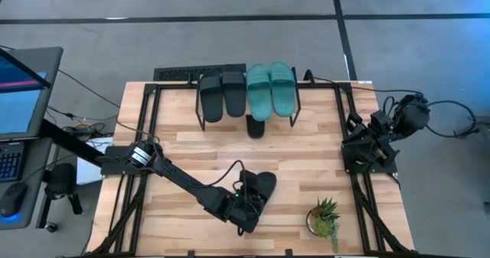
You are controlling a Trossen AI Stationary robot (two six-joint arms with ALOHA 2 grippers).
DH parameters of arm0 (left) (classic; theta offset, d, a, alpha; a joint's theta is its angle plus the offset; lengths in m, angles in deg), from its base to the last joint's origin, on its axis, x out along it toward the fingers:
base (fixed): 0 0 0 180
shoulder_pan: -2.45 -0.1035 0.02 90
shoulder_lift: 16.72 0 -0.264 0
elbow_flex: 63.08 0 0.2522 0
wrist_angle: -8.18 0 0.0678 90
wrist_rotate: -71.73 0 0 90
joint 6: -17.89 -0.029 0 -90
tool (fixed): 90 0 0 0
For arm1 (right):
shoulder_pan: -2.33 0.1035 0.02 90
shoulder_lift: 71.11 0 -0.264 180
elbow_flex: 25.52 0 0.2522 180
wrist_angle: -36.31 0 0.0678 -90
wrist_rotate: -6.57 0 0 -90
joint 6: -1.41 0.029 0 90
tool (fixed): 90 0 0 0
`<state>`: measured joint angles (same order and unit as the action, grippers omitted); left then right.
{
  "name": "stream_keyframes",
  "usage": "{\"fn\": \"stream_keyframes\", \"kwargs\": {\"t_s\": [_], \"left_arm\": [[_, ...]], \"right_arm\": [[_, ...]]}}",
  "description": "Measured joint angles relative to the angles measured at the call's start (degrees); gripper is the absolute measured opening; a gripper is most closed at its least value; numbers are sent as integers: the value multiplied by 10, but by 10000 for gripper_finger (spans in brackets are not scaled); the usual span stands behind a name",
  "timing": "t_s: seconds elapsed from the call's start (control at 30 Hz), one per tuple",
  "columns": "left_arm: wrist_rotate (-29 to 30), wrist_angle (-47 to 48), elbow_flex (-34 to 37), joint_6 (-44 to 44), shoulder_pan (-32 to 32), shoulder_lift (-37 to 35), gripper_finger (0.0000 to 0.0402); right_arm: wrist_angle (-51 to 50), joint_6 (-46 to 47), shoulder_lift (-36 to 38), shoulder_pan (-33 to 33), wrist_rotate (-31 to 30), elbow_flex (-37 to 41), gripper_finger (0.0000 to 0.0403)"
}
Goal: Pick and place slides into the shelf
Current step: Put the black slipper under the shelf
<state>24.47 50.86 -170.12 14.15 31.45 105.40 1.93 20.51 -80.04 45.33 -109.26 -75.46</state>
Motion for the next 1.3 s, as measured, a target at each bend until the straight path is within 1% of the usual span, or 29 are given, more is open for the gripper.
{"fn": "stream_keyframes", "kwargs": {"t_s": [0.17, 0.23, 0.37, 0.63, 0.8, 1.07, 1.17, 1.3], "left_arm": [[27, 65, -22, 43, -8, 0, 2], [42, 106, -28, 63, -11, 0, 2], [61, 173, -34, 122, -19, 0, 2], [71, 332, -34, 279, -35, -1, 1], [82, 392, -32, 327, -46, -1, 1], [91, 400, 5, 329, -88, -1, 1], [89, 377, 20, 314, -108, -2, 0], [66, 327, 33, 268, -133, -2, 0]], "right_arm": [[0, 0, 0, 0, 0, 0, 61], [0, -4, 0, 0, 0, 0, 61], [0, -11, 0, 0, 1, 0, 61], [0, -16, 0, 0, 2, 0, 61], [1, -16, 0, 0, 2, 0, 61], [3, -13, 0, 0, -10, 0, 61], [5, -12, 0, 0, -14, 0, 61], [5, -11, 0, 0, -27, 0, 61]]}}
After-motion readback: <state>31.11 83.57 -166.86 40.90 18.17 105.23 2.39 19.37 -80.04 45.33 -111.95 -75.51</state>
